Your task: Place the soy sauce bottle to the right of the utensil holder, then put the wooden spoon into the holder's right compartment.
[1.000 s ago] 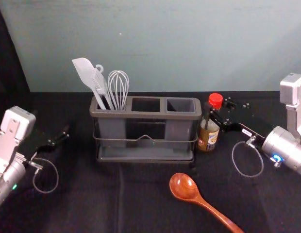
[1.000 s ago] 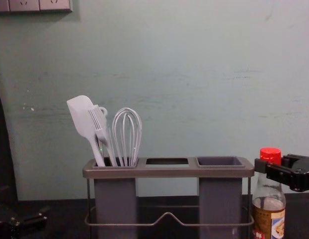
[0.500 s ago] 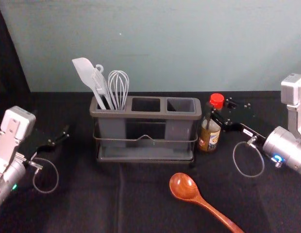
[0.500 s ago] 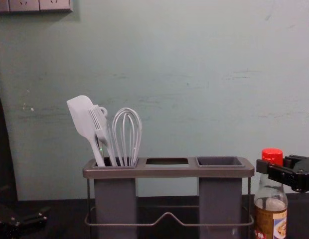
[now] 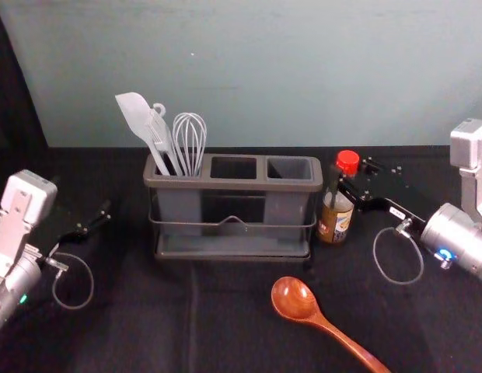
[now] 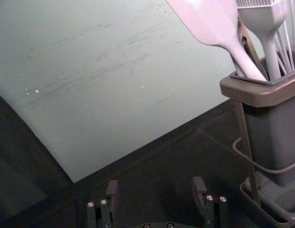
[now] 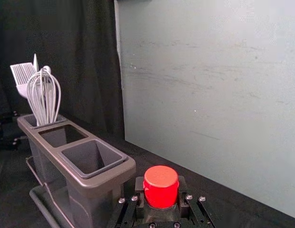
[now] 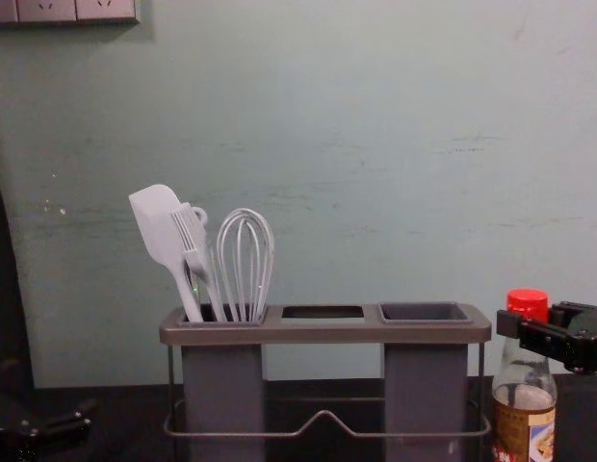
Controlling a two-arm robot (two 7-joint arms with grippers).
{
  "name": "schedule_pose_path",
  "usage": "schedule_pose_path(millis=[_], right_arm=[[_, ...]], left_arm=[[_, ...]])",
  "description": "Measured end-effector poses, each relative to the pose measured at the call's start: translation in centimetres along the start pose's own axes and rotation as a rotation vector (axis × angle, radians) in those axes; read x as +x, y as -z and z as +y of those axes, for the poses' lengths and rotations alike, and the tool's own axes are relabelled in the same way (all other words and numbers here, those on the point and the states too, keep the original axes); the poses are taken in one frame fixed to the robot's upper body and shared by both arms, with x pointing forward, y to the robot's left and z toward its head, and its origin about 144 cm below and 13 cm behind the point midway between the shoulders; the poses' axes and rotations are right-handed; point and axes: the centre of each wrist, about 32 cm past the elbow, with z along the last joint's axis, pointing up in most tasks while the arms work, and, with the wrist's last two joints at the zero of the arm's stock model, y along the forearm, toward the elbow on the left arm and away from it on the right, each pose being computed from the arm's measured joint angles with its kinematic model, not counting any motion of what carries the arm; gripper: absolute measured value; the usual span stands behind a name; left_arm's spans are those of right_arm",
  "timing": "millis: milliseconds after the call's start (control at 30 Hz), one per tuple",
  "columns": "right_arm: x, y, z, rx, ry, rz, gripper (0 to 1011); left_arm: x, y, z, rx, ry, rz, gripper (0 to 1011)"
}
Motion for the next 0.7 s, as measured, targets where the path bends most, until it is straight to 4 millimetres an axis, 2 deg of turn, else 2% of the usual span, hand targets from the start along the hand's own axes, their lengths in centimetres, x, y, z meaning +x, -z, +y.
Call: schedule_pose_path(millis=[267,533,567,700], right_arm=[[0.00,-0.03,0.01,0.000,-0.001,-0.001,384],[-0.01,-0.06,0.02,0.001,-0.001,-0.002,626],[-0.01,-0.06,0.02,0.001,-0.001,-0.003,695],[-0.01,-0.06,0.02,0.001,-0.001,-0.003,788]], left_arm=[[0.00,0.00,0.00,0.000,0.000,0.000,1012],[0.00,0.00,0.00,0.000,0.000,0.000,1011],[0.00,0.00,0.00,0.000,0.000,0.000,1011],[0.00,0.00,0.00,0.000,0.000,0.000,1012]])
